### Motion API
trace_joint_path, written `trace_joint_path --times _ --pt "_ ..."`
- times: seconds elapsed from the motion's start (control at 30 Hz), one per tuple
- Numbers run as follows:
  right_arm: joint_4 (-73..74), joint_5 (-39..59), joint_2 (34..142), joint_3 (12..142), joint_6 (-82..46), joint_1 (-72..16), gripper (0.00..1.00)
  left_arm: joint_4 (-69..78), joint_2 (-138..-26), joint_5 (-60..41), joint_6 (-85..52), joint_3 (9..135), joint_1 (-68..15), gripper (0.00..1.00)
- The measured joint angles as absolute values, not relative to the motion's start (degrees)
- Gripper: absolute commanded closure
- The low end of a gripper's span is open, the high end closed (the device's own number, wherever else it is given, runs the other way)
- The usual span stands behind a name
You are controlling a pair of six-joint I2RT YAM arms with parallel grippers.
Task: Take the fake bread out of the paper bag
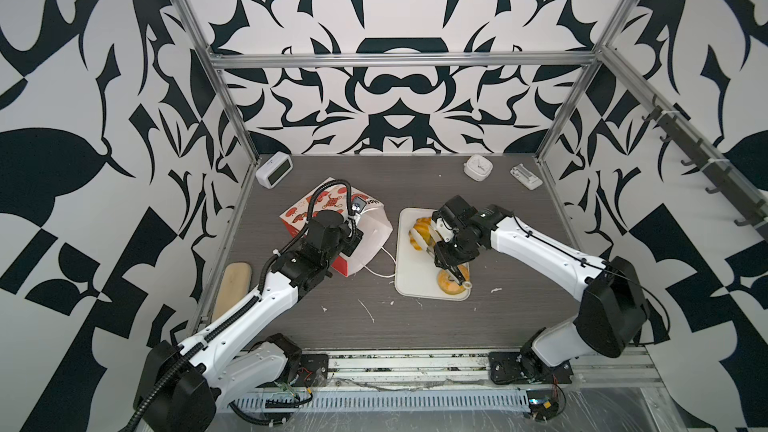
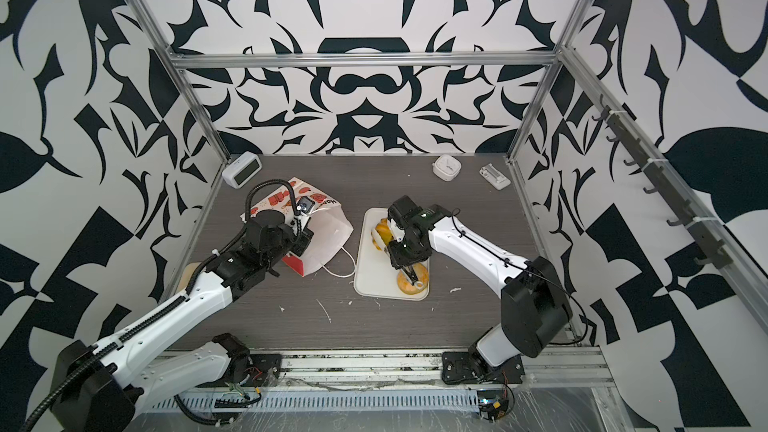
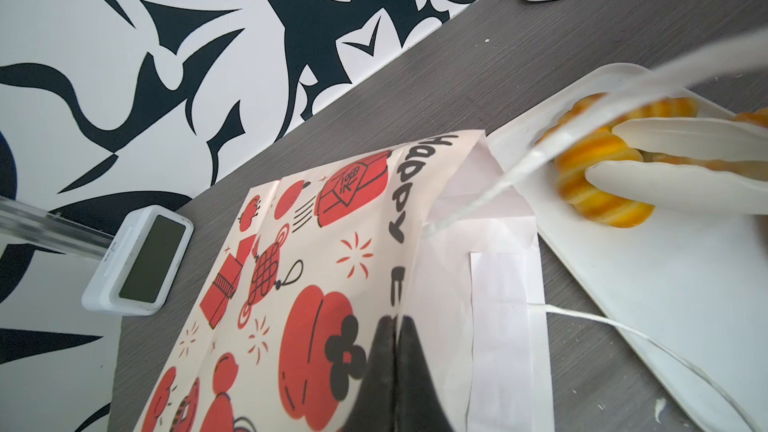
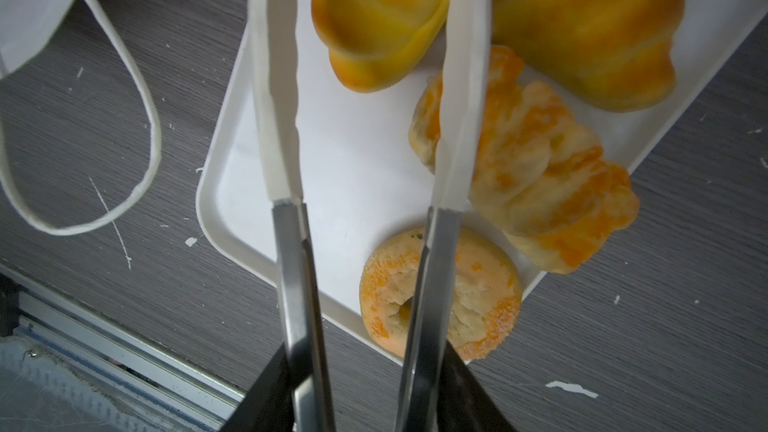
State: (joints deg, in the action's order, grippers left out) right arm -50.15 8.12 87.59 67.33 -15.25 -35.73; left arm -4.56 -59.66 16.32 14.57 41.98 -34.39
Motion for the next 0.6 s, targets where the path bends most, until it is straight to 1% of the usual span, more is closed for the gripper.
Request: trace_joint_path --times 0.47,0.6 --pt "-55.6 6.7 90.5 69.4 -13.6 -35.7 0.49 -4.6 -58.8 16.9 14.5 42.0 -34.4 0.94" --pt "-56.0 6.6 92.7 69.9 -13.2 -35.7 0.51 -4.6 -58.5 17.0 14.5 42.0 -34.4 0.95"
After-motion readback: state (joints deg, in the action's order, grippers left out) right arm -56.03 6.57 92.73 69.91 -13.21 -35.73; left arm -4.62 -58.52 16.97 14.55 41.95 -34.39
